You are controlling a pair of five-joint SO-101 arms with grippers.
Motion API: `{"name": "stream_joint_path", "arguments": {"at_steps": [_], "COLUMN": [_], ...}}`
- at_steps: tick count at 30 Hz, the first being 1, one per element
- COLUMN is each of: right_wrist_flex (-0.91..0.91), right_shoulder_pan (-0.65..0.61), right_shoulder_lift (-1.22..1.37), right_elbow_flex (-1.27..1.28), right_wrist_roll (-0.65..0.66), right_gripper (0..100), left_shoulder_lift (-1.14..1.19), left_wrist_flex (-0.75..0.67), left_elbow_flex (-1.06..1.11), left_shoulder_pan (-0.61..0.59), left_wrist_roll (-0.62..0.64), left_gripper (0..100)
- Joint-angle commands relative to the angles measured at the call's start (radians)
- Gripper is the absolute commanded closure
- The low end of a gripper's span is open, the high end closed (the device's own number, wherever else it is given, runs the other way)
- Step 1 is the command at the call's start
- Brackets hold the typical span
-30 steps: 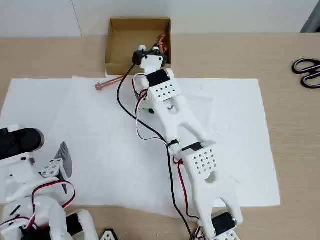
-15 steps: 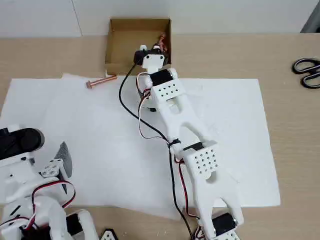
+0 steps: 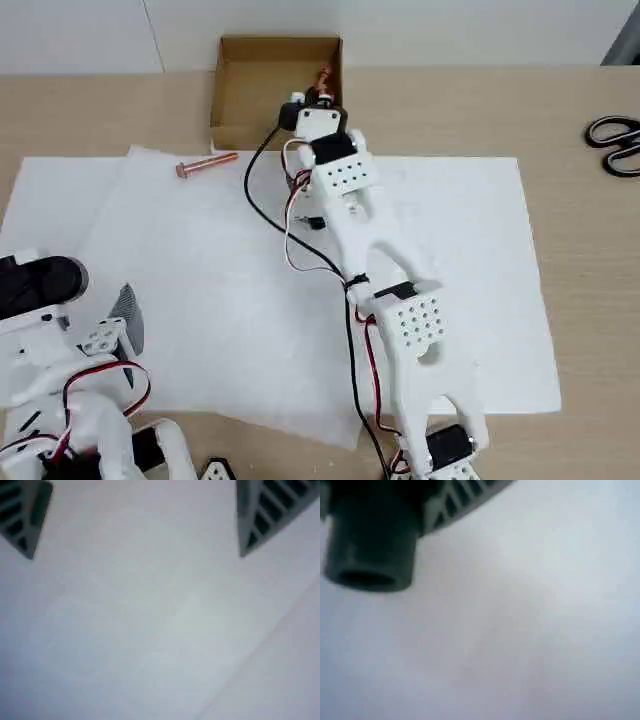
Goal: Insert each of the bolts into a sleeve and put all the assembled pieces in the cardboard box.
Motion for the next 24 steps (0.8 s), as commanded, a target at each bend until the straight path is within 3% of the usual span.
{"name": "stream_joint_path", "arguments": {"at_steps": [1, 5, 10, 14, 18, 24], "right_wrist_flex": [0.051, 0.105, 0.116, 0.117, 0.117, 0.117], "right_shoulder_pan": [0.012, 0.013, 0.028, 0.028, 0.028, 0.036], "right_shoulder_lift": [-0.148, -0.179, -0.186, -0.186, -0.186, -0.186], "right_elbow_flex": [-0.009, -0.009, -0.005, -0.005, -0.005, -0.005], "right_wrist_roll": [0.012, 0.012, 0.012, 0.026, 0.120, 0.247], "right_gripper": [97.4, 97.4, 97.4, 97.4, 97.4, 97.4], "left_shoulder_lift": [0.006, 0.057, 0.287, 0.546, 0.855, 1.312], "left_wrist_flex": [-0.023, -0.018, -0.017, -0.018, -0.018, -0.025], "left_elbow_flex": [-0.012, -0.033, -0.166, -0.340, -0.521, -0.805], "left_shoulder_pan": [0.003, 0.003, 0.000, 0.005, 0.012, 0.124], "left_wrist_roll": [0.005, 0.000, -0.011, -0.011, -0.011, -0.078], "left_gripper": [75, 75, 75, 75, 75, 75]}}
